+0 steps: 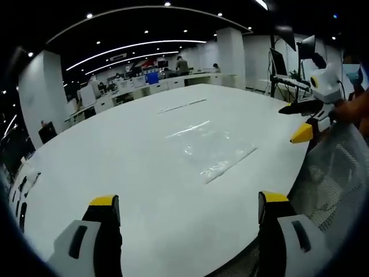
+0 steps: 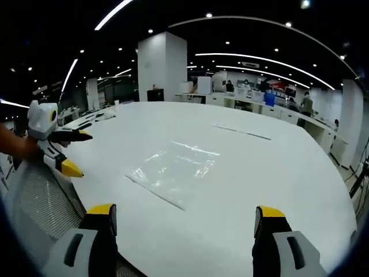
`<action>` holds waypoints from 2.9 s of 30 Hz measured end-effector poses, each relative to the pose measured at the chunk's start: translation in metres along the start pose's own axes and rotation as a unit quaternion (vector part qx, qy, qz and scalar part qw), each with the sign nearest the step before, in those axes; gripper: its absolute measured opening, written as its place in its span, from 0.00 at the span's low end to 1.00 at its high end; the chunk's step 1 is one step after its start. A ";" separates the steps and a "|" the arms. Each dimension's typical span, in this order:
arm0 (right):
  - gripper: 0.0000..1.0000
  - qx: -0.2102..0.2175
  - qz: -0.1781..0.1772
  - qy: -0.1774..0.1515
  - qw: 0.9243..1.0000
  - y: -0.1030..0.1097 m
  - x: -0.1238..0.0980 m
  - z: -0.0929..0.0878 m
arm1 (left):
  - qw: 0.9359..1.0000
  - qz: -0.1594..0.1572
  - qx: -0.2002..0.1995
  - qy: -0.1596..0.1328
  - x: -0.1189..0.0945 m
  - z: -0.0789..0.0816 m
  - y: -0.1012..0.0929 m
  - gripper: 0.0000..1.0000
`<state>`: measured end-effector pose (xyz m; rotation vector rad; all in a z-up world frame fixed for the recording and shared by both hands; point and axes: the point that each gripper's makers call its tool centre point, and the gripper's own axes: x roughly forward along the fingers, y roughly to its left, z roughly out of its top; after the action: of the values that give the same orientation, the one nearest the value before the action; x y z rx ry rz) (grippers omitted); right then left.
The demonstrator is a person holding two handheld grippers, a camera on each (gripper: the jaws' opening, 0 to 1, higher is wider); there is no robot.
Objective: Open the resealable bag by pulling the two sides of the seal apart until the entire bag opening is separated and visibly accessible.
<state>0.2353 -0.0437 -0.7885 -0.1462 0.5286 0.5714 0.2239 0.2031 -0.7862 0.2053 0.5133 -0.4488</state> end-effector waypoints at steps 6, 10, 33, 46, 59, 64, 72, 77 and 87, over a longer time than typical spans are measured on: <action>1.00 -0.003 0.005 0.008 1.000 0.002 0.001 -0.003 | 1.000 -0.002 0.002 0.004 0.000 -0.001 -0.002 0.99; 1.00 0.000 0.000 0.010 1.000 0.000 0.001 -0.004 | 1.000 -0.007 0.004 0.008 0.001 -0.003 -0.003 0.99; 1.00 -0.015 -0.013 0.007 1.000 -0.002 -0.002 -0.001 | 1.000 -0.005 0.006 0.003 -0.002 0.001 -0.002 0.99; 1.00 -0.021 -0.008 0.006 1.000 0.001 -0.001 0.001 | 1.000 0.001 0.003 -0.009 -0.007 0.010 0.005 0.99; 0.96 -0.029 0.004 0.011 0.999 0.004 -0.003 0.008 | 0.999 -0.023 -0.006 -0.038 -0.003 0.047 0.009 0.99; 0.96 -0.032 0.014 0.016 0.999 0.001 0.002 0.011 | 0.998 -0.040 0.019 -0.034 -0.001 0.049 -0.003 0.99; 0.92 -0.069 0.050 0.034 0.996 0.005 0.025 0.016 | 0.998 -0.046 0.019 -0.032 -0.001 0.048 -0.003 0.99; 0.81 -0.076 0.093 0.053 0.991 0.014 0.041 0.016 | 0.998 -0.052 0.023 -0.022 0.001 0.044 -0.005 0.99; 0.61 -0.126 0.145 0.082 0.978 0.022 0.077 0.016 | 0.998 -0.062 0.012 -0.016 0.002 0.043 -0.007 0.98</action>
<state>0.2854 0.0157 -0.8141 -0.3640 0.6413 0.9168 0.2405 0.1830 -0.7506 0.1887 0.4917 -0.5785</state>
